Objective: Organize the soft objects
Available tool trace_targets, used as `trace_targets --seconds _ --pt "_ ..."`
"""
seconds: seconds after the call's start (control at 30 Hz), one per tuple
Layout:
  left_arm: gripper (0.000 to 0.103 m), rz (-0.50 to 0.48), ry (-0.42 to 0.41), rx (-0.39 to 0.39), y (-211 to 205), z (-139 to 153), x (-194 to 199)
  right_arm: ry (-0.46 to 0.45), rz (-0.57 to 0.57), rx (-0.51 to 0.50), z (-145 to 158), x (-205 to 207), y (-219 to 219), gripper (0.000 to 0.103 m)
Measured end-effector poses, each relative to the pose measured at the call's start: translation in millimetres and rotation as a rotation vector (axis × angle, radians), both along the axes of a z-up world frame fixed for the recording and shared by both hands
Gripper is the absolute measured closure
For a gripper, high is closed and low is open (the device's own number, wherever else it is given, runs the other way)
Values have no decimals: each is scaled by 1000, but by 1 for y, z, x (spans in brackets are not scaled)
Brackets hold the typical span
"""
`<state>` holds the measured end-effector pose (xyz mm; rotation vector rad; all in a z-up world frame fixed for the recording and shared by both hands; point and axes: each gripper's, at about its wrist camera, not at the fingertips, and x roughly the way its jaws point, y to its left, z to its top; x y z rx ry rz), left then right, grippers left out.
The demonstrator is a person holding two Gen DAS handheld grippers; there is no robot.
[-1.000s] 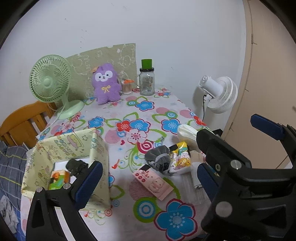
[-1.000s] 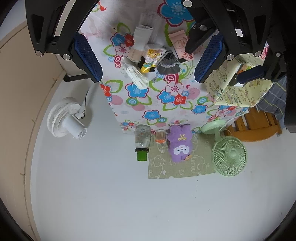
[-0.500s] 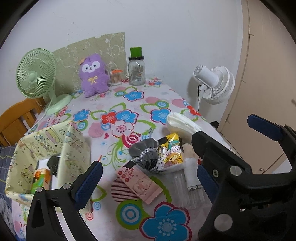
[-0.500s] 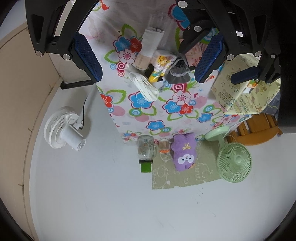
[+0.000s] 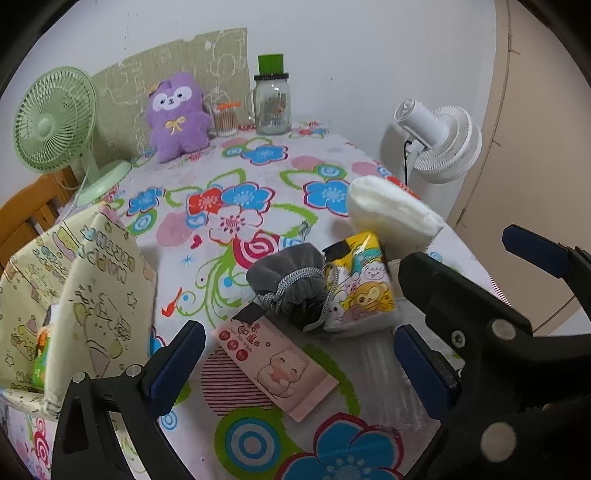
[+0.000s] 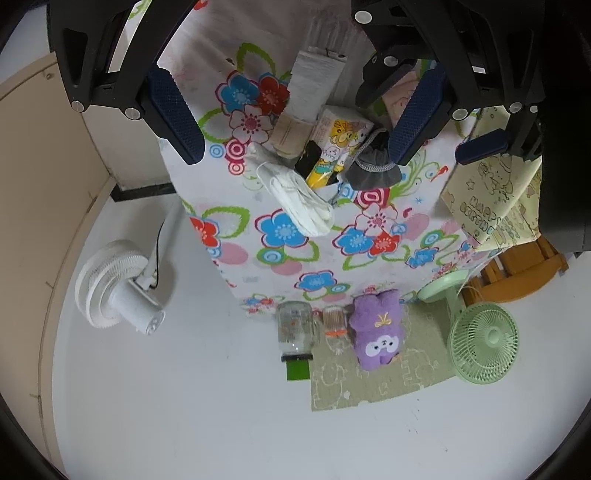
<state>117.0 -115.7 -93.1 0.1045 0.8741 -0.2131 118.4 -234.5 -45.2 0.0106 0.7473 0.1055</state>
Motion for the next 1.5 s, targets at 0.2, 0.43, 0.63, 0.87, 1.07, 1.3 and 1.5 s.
trace_targets --seconds 0.2,0.43,0.63,0.87,1.07,1.3,1.5 --pt "0 6 33 4 3 -13 6 42 16 -5 -15 11 5 3" --pt "0 9 69 0 6 -26 15 85 23 1 -28 23 10 9" --pt "0 23 99 6 8 -33 23 126 39 8 -38 32 15 18" --pt "0 45 116 13 12 -36 27 176 75 17 -50 42 27 31" --pt "0 36 117 23 12 -38 28 225 86 40 -59 46 29 52" --pt "6 48 128 28 12 -40 27 217 91 39 -60 43 32 66" --pt "21 52 108 7 16 -40 19 209 104 38 -60 38 36 73"
